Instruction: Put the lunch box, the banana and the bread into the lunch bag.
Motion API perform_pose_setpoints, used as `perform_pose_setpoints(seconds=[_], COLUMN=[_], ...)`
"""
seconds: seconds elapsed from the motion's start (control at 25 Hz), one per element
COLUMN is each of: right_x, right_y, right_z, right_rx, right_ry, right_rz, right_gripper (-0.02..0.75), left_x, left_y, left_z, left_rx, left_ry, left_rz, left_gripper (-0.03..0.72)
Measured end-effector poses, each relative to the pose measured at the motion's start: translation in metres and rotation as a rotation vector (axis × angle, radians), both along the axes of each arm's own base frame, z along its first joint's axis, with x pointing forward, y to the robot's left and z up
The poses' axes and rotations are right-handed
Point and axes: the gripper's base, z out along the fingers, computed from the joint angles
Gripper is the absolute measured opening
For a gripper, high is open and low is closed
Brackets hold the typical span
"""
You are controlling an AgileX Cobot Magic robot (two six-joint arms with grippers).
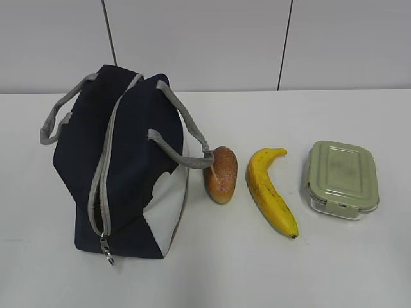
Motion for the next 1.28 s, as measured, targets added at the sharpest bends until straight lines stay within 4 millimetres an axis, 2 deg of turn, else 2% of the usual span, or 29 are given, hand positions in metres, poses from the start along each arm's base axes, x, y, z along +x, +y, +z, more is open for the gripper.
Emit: perform_pose_setpoints(seconds=[0.2, 0.36, 0.96, 1.28], right_x=[0.0, 0.0, 0.0, 0.0], right_y=[0.0, 0.0, 0.0, 0.0], right_z=[0.0, 0.0, 0.0, 0.0], right_rx=[0.0, 0.0, 0.0, 0.0], right_ry=[0.0, 0.0, 0.0, 0.0], right_rz=[0.0, 0.0, 0.0, 0.0], right_gripper=[0.451, 0.451, 0.451, 0.451], left_x=[0.02, 0.047, 0.169, 0.235], left_y=[0.001, 0.001, -0.009, -0.018], left_z=[0.022, 0.039, 0.079, 0.084], left_rx=[-0.002, -0.004, -0.101, -0.183], left_ry=[0.067, 0.159, 0.405, 0.509], left_rz=[-0.001, -0.001, -0.12, -0.201], left_gripper=[0.235, 0.235, 0.236, 0.238])
